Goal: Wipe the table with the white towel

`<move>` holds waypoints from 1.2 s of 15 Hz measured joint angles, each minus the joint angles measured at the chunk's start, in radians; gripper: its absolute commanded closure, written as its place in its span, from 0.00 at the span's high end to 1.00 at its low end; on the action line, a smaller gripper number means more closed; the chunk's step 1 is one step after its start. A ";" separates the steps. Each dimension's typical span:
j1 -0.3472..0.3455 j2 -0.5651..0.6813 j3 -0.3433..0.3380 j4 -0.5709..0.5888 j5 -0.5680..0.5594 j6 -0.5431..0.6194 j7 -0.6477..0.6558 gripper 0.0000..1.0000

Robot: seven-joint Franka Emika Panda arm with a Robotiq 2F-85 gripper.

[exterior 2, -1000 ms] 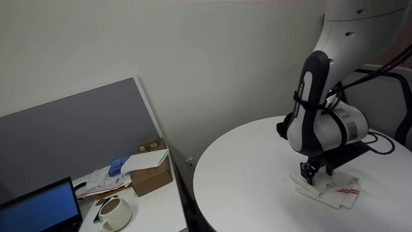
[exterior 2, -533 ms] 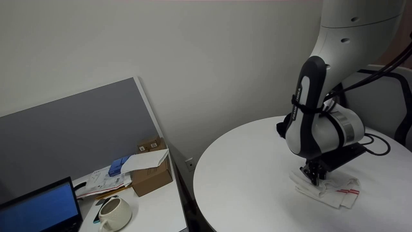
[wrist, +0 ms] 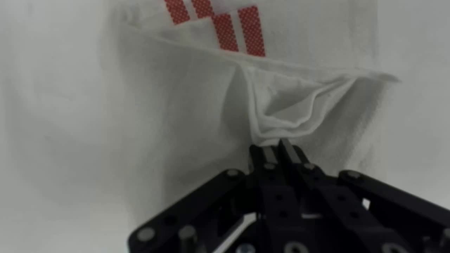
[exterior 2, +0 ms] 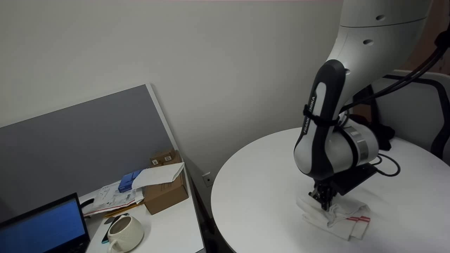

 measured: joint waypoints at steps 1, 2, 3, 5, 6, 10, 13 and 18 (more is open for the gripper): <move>0.004 0.000 0.037 -0.001 0.000 -0.001 -0.002 0.02; 0.012 0.001 0.069 0.002 0.000 -0.005 -0.002 0.02; 0.024 0.004 0.093 0.010 0.000 -0.014 -0.002 0.02; 0.053 0.020 0.113 0.046 0.000 -0.049 -0.001 0.02; 0.060 0.037 0.113 0.075 0.000 -0.075 -0.001 0.02; 0.027 0.100 0.083 0.217 0.014 -0.211 0.000 0.02; -0.041 0.131 0.044 0.303 0.045 -0.284 -0.003 0.02; -0.187 0.137 -0.016 0.329 0.095 -0.303 -0.038 0.02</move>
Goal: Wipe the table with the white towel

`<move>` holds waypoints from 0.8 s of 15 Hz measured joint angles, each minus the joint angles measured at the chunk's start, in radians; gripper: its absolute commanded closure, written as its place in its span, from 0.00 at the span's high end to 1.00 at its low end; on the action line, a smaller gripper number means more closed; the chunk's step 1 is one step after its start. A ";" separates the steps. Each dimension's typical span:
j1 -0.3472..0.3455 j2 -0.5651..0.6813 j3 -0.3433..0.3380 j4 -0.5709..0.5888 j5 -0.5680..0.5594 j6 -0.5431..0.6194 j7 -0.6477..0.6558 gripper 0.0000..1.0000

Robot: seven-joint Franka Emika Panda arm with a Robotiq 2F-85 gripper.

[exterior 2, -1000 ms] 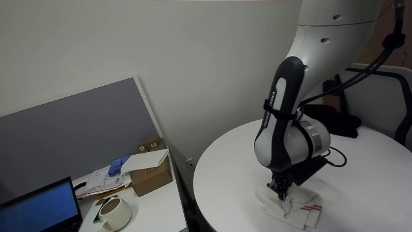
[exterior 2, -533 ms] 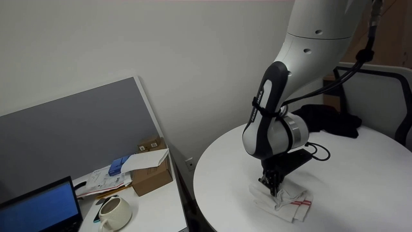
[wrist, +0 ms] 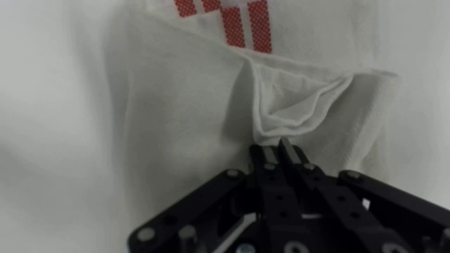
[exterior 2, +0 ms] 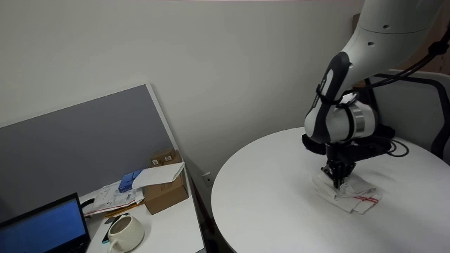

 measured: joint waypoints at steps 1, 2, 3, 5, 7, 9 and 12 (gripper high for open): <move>-0.033 -0.006 -0.006 -0.011 0.010 0.001 -0.018 0.02; -0.064 -0.015 -0.007 -0.030 0.022 0.006 -0.041 0.02; -0.094 -0.029 -0.007 -0.058 0.032 0.012 -0.067 0.02; -0.140 -0.068 0.004 -0.142 0.049 0.039 -0.130 0.02; -0.174 -0.114 0.043 -0.246 0.064 0.066 -0.205 0.02; -0.193 -0.152 0.105 -0.347 0.078 0.088 -0.280 0.02; -0.169 -0.174 0.209 -0.447 0.091 0.149 -0.319 0.02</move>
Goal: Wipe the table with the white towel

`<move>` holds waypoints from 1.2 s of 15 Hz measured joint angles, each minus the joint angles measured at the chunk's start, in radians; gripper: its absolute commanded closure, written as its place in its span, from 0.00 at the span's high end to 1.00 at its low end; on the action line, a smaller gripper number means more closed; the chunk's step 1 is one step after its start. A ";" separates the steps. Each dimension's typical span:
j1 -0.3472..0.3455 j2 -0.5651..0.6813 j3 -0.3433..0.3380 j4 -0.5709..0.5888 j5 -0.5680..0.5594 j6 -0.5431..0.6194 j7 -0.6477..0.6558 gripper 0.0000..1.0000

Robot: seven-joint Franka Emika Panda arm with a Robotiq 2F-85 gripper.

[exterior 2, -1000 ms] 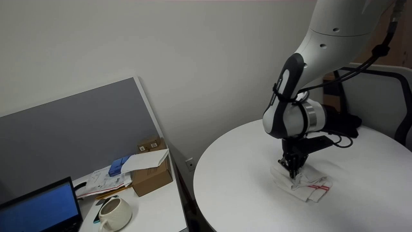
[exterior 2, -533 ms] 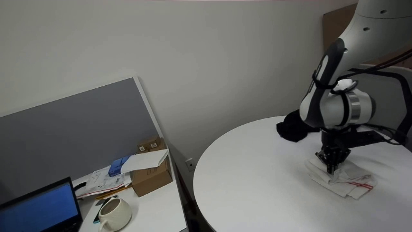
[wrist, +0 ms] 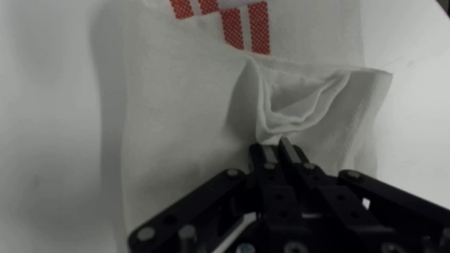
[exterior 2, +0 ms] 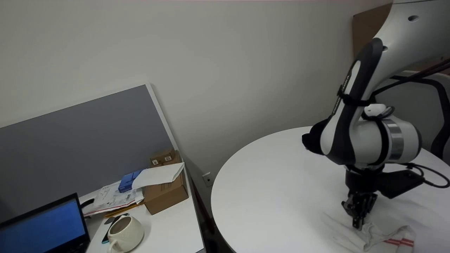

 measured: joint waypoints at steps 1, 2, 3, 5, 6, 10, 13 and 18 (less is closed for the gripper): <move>0.028 0.004 0.020 -0.003 0.000 0.012 0.008 0.02; 0.067 0.012 0.027 0.010 -0.002 0.014 0.027 0.02; 0.107 0.023 0.024 0.035 -0.006 0.008 0.052 0.02; 0.187 0.052 -0.005 0.115 -0.028 -0.038 0.116 0.02; 0.223 0.066 -0.030 0.162 -0.045 -0.078 0.149 0.02; 0.302 0.130 -0.122 0.346 -0.069 -0.244 0.241 0.02; 0.296 0.175 -0.179 0.460 -0.065 -0.325 0.279 0.02; 0.222 0.214 -0.274 0.559 -0.062 -0.359 0.297 0.02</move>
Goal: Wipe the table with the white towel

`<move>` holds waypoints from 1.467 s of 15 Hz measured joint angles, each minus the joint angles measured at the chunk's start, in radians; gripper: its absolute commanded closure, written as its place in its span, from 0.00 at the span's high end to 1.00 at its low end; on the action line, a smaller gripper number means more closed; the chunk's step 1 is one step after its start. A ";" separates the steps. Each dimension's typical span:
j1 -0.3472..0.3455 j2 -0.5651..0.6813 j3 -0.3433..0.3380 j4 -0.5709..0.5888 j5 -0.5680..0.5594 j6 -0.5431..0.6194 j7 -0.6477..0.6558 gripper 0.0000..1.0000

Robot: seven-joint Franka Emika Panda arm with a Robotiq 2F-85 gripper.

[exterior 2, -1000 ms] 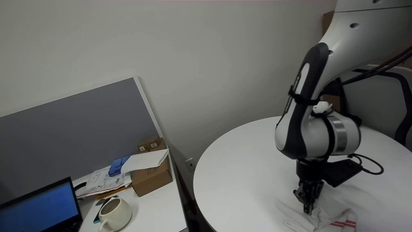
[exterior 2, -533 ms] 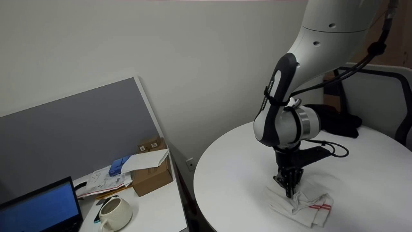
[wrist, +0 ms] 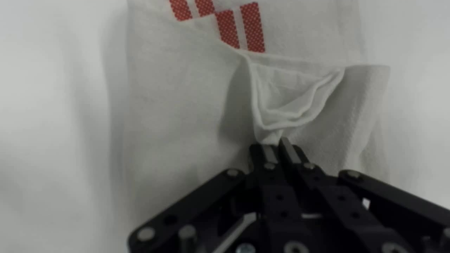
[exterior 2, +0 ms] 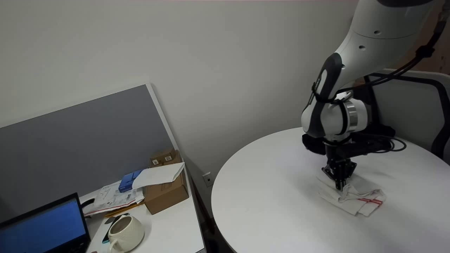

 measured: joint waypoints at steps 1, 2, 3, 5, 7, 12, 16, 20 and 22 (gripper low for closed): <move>-0.021 0.001 -0.014 0.004 0.000 0.000 0.000 0.02; -0.045 0.001 -0.026 0.004 0.000 0.000 -0.001 0.02; -0.070 -0.001 -0.032 0.000 0.002 0.000 -0.006 0.02; -0.118 -0.015 -0.030 -0.029 0.016 0.005 -0.045 0.02; -0.154 -0.047 -0.008 -0.097 0.027 0.020 -0.119 0.02; -0.172 -0.145 0.120 -0.334 0.042 0.084 -0.301 0.02; -0.076 -0.148 0.232 -0.386 0.049 0.155 -0.307 0.02; 0.070 -0.072 0.223 -0.219 0.046 0.119 -0.148 0.02; 0.113 -0.031 0.189 -0.117 0.043 0.068 -0.070 0.02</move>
